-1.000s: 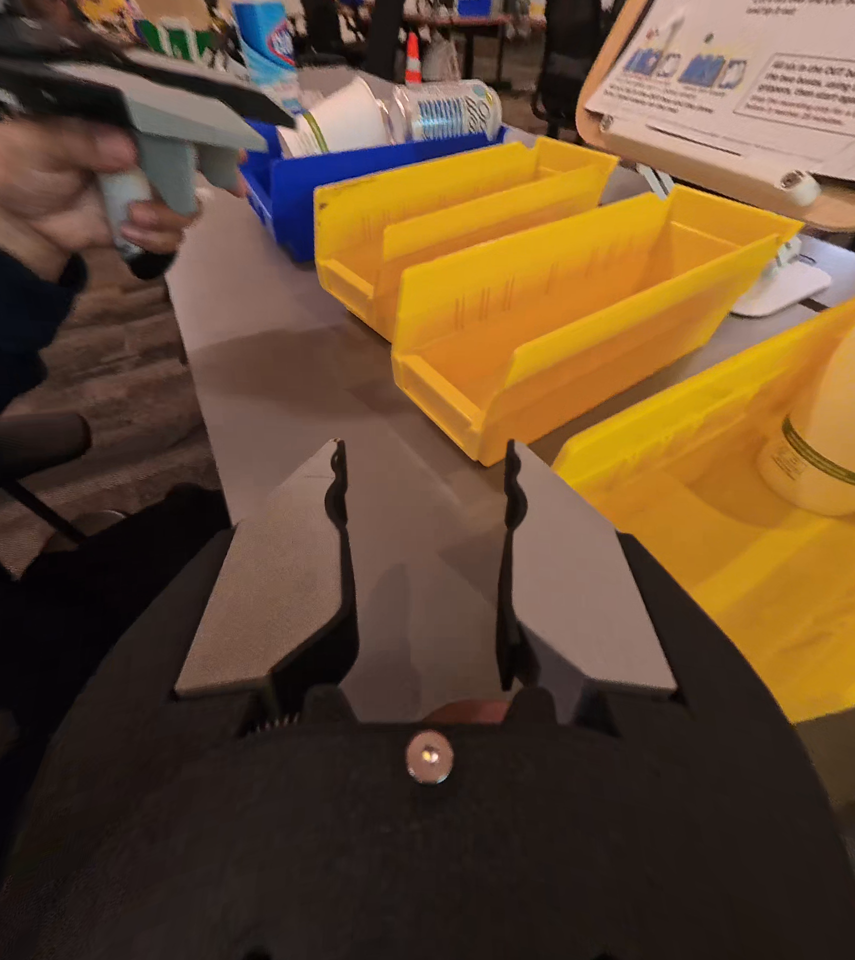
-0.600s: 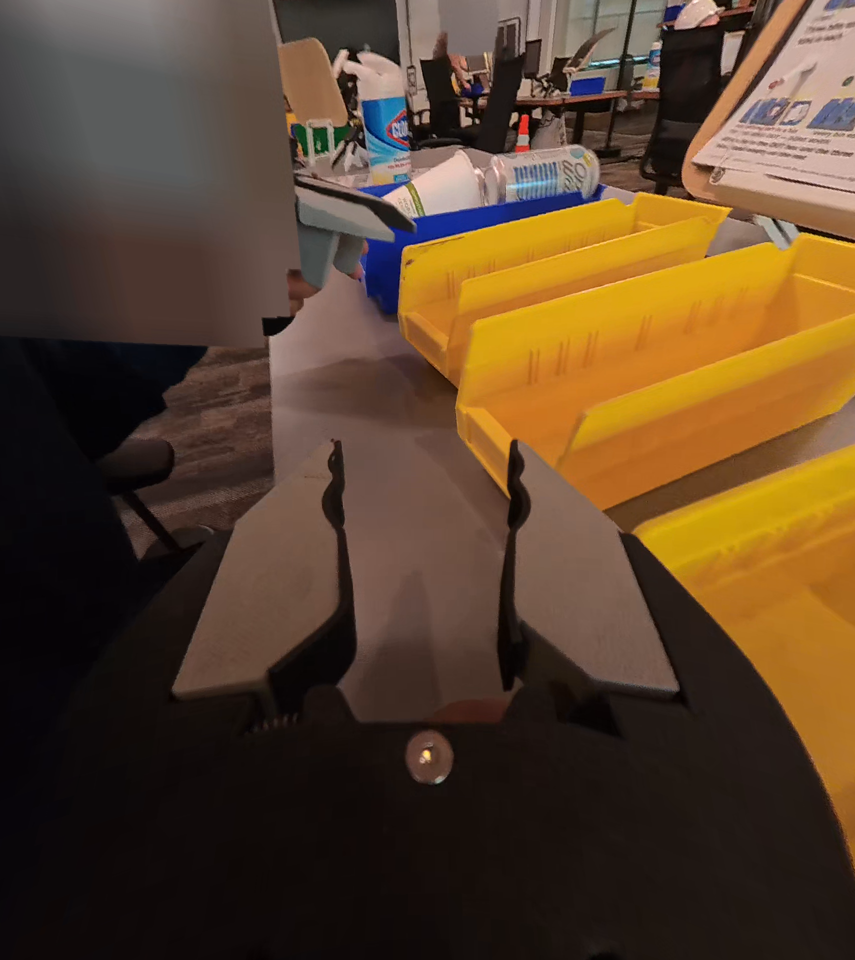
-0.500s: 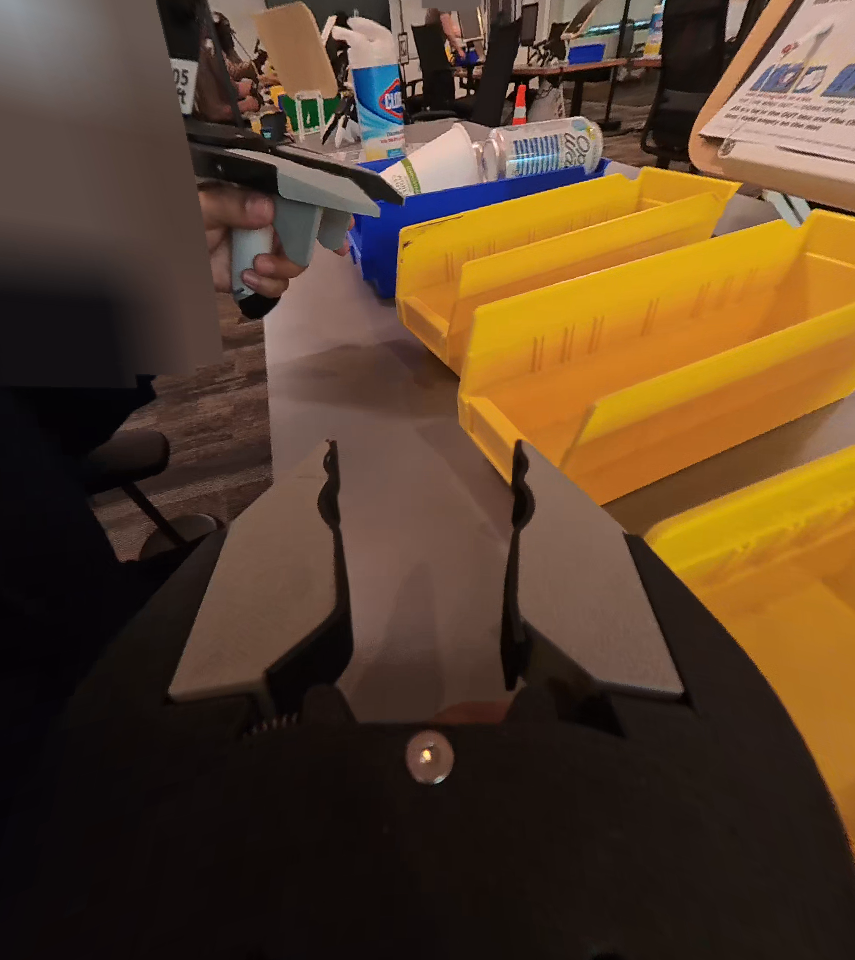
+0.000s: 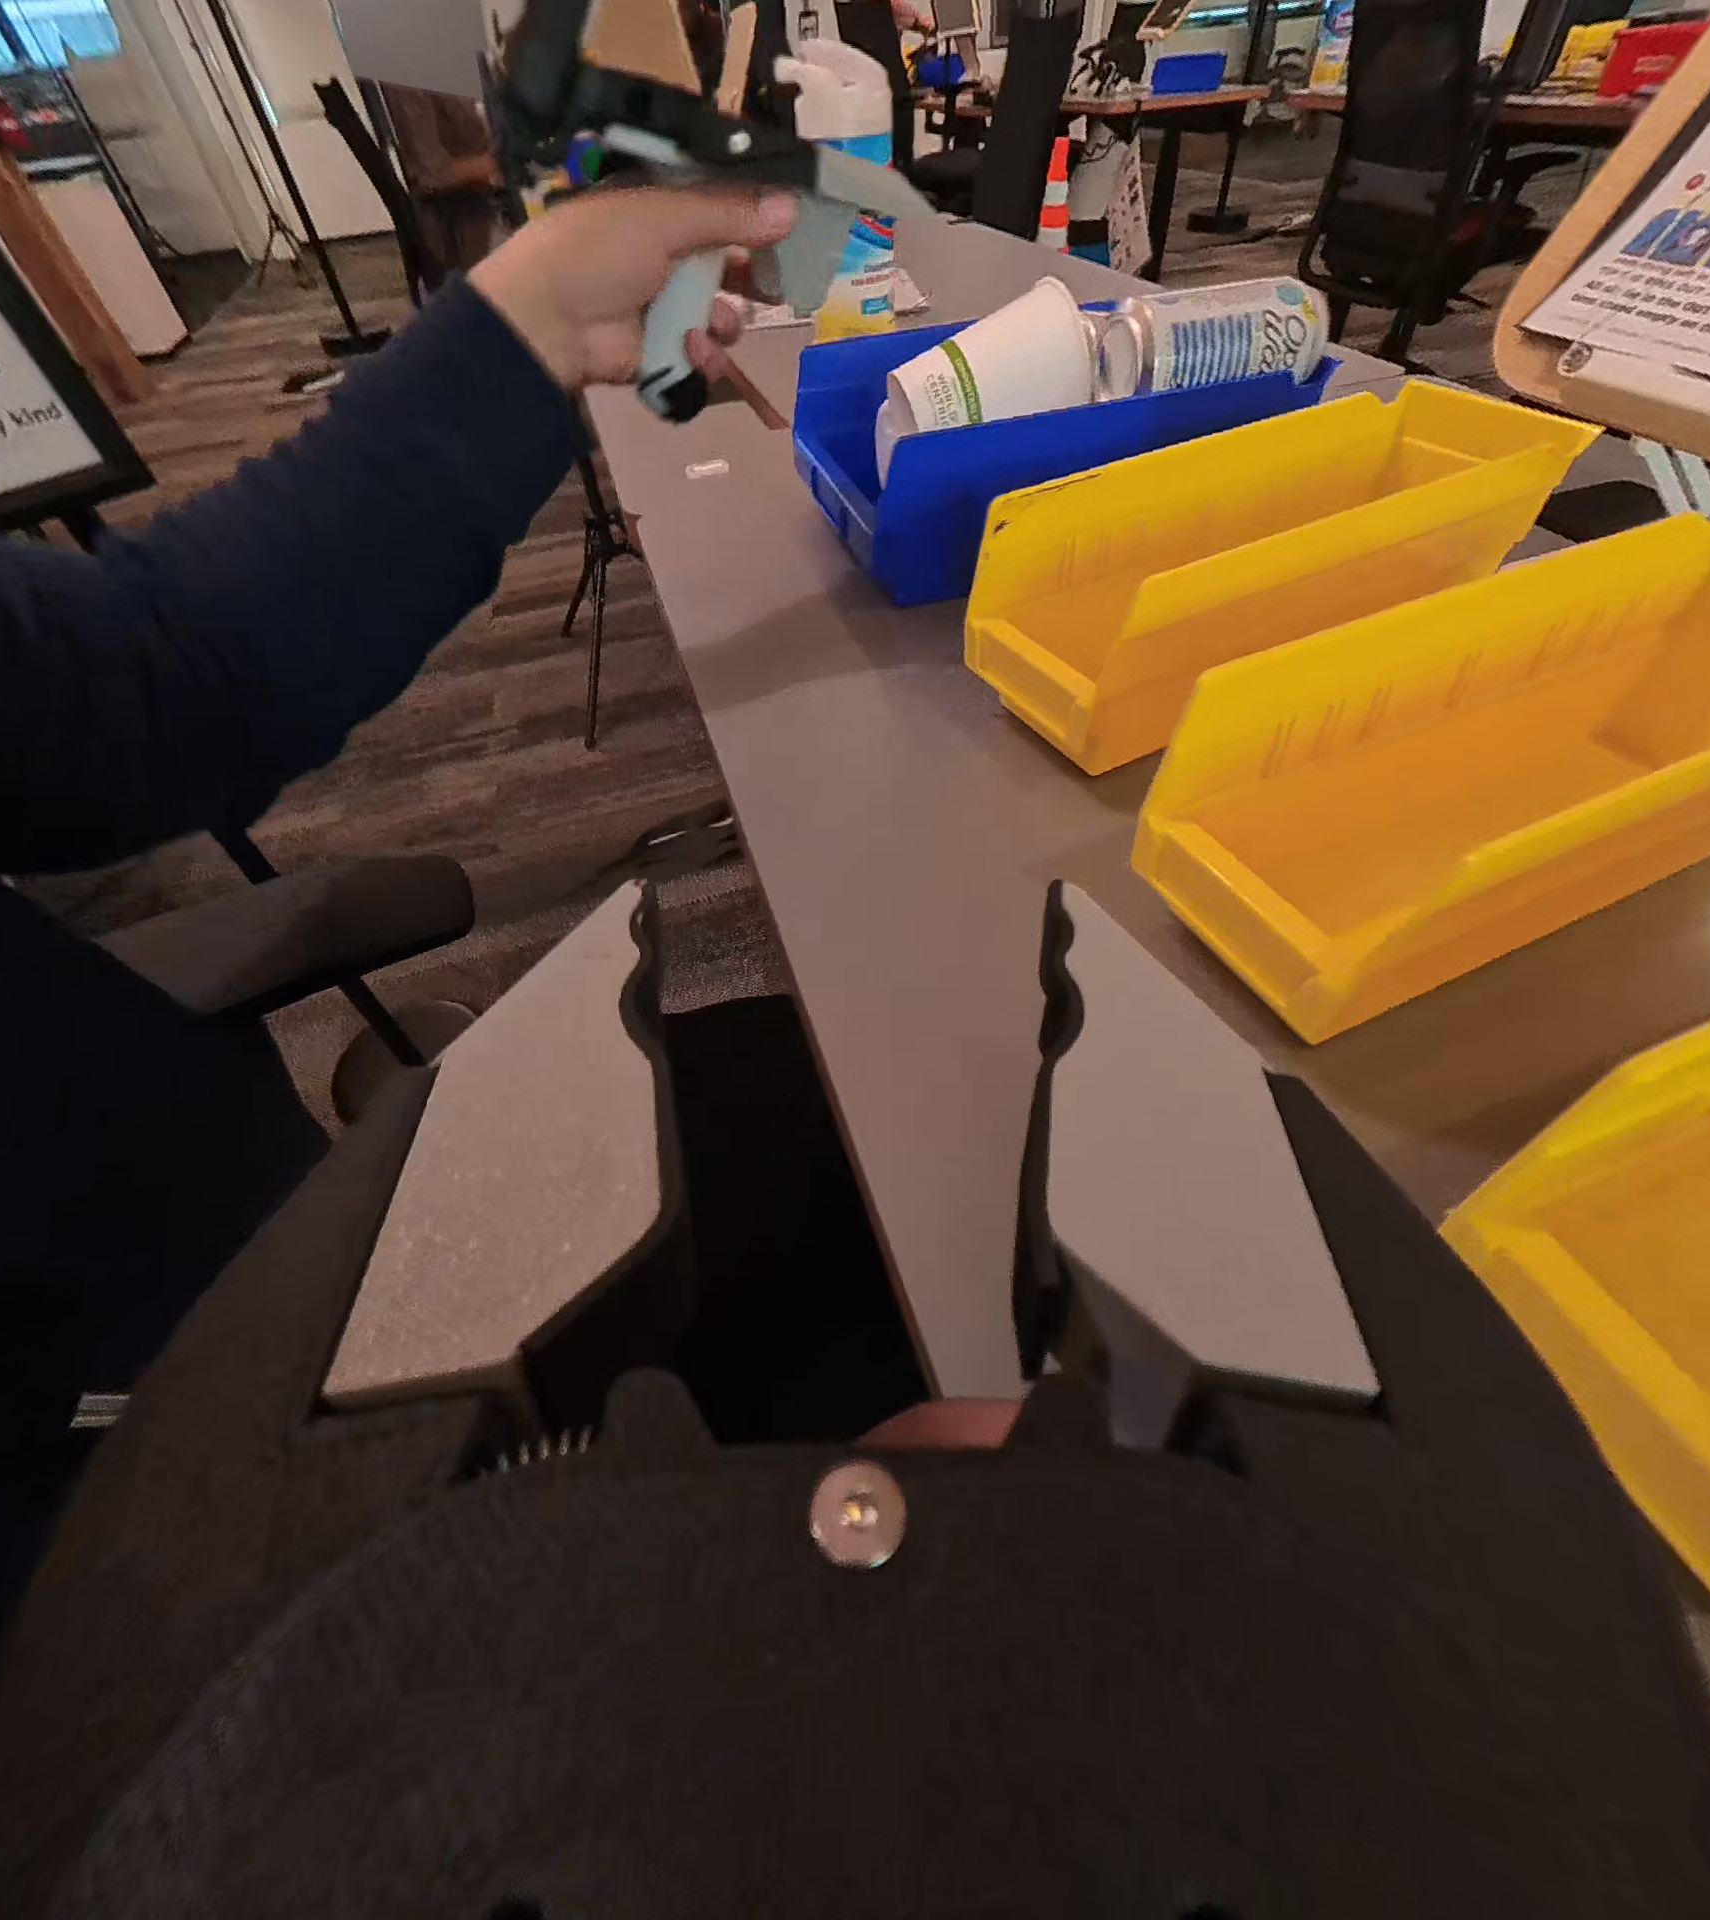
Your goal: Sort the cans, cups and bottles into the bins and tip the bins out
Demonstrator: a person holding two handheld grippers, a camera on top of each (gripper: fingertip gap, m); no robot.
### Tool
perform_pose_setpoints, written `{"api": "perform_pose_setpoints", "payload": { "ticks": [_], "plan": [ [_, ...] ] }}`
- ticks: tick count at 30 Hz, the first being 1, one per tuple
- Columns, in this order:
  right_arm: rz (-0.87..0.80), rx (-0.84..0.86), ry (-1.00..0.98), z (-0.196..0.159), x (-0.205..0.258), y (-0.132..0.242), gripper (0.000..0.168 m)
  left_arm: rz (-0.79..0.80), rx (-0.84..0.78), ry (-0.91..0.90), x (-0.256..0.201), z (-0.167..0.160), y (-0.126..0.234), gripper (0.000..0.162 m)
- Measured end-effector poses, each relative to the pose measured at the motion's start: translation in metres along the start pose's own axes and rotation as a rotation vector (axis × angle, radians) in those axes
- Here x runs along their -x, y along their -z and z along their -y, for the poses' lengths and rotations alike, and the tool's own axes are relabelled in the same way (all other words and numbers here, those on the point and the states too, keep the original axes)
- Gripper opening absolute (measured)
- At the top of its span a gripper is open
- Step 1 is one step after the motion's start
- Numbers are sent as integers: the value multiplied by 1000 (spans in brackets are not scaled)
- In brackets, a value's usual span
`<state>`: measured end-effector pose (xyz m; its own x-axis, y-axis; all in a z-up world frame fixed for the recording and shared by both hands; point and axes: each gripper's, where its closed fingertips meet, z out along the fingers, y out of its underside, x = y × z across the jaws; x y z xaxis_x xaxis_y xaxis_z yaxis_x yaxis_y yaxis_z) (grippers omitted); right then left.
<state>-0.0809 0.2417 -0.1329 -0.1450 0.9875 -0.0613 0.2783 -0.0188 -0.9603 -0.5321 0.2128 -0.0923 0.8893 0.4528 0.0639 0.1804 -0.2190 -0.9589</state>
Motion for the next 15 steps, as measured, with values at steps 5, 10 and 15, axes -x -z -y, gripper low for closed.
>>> {"api": "perform_pose_setpoints", "payload": {
  "ticks": [5,10,15],
  "plan": [
    [-13,-8,88,20,25,14,72,-124,304,129,12,-24,-45,79],
    [-24,-56,114,35,26,24,73,-34,403,69,29,-38,-70,74],
    [-24,-49,80,31,11,20,72,29,495,-61,41,-59,-85,73]
  ]
}}
